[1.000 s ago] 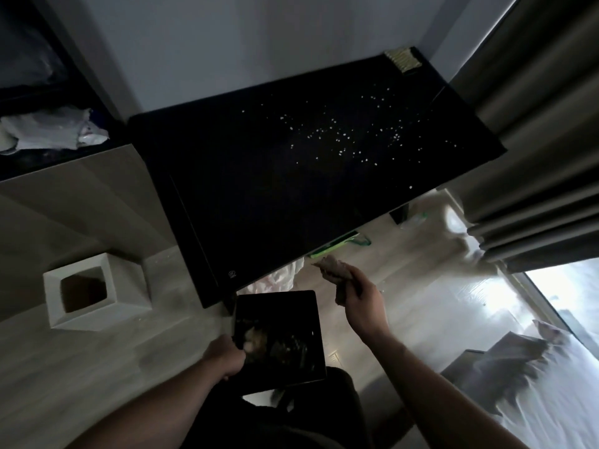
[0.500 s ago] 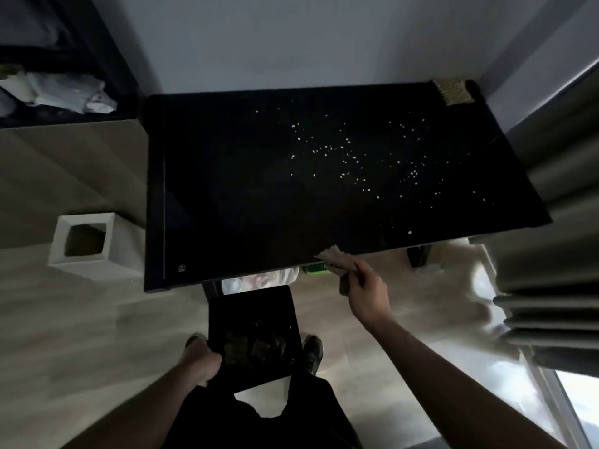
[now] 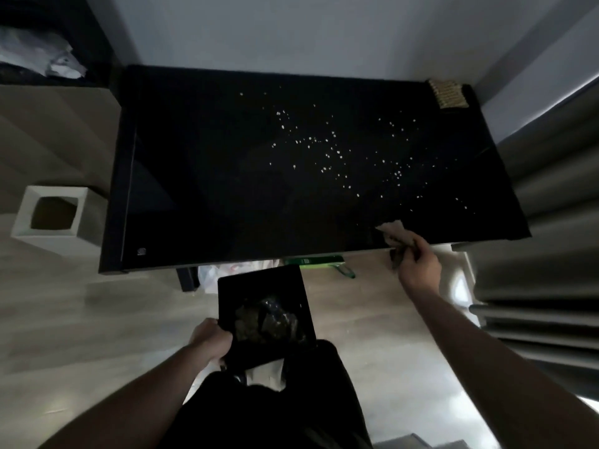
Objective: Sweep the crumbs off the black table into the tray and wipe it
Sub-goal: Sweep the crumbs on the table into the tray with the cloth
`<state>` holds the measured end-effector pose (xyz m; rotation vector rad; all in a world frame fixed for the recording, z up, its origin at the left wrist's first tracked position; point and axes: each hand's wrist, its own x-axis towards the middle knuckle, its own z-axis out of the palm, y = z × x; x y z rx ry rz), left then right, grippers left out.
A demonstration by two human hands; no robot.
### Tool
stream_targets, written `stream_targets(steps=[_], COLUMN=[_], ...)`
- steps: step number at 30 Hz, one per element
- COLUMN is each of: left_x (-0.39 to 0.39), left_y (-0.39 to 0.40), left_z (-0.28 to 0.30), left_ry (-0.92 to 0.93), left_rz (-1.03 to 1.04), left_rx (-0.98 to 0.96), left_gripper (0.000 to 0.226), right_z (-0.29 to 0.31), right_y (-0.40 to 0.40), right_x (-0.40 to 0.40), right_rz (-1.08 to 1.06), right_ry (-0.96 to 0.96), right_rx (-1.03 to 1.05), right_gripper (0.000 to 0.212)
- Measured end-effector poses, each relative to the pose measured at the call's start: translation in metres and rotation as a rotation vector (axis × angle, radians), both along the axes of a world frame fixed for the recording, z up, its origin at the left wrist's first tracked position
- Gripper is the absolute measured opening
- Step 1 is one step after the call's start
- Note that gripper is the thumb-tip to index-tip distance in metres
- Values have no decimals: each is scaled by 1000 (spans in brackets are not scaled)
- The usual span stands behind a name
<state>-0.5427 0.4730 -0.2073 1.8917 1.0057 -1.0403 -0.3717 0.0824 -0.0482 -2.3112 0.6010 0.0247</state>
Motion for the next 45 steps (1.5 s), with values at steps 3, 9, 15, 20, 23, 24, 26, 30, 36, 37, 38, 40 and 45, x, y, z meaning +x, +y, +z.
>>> stream_targets(steps=[3, 9, 15, 20, 23, 24, 26, 30, 36, 37, 38, 40, 45], left_x=[14, 30, 29, 47, 56, 59, 63, 71, 75, 77, 79, 82, 81], left_y=[-28, -72, -112, -146, -157, -159, -161, -164, -162, -161, -160, -157, -150], left_z=[47, 66, 38, 45, 45, 47, 46, 52, 55, 55, 55, 53, 38], left_ry=[1, 42, 129, 110, 94, 93, 76, 68, 98, 100, 99, 98, 115], left_rz=[40, 84, 37, 209, 245, 250, 280, 325, 304, 280, 256, 231, 242], left_rx=[19, 81, 143, 109, 97, 103, 107, 94, 83, 86, 91, 99, 101], left_gripper=[21, 20, 24, 17, 12, 14, 20, 23, 15, 11, 7, 5, 23], right_z=[-12, -48, -99, -106, -109, -109, -103, -78, -43, -40, -40, -44, -80], right_y=[-32, -64, -25, 2, 18, 23, 30, 39, 11, 2, -5, -17, -19], right_x=[18, 68, 90, 82, 60, 49, 24, 4, 93, 116, 141, 189, 272], right_rz=[-20, 44, 194, 455, 775, 865, 948, 910, 621, 601, 583, 572, 688], right_ry=[8, 109, 195, 124, 106, 95, 132, 218, 94, 61, 32, -23, -11], right_rx=[-12, -20, -104, -64, -6, 50, 188, 336, 344, 307, 259, 154, -37], right_gripper=[42, 42, 59, 56, 56, 54, 47, 44, 48, 44, 40, 39, 44])
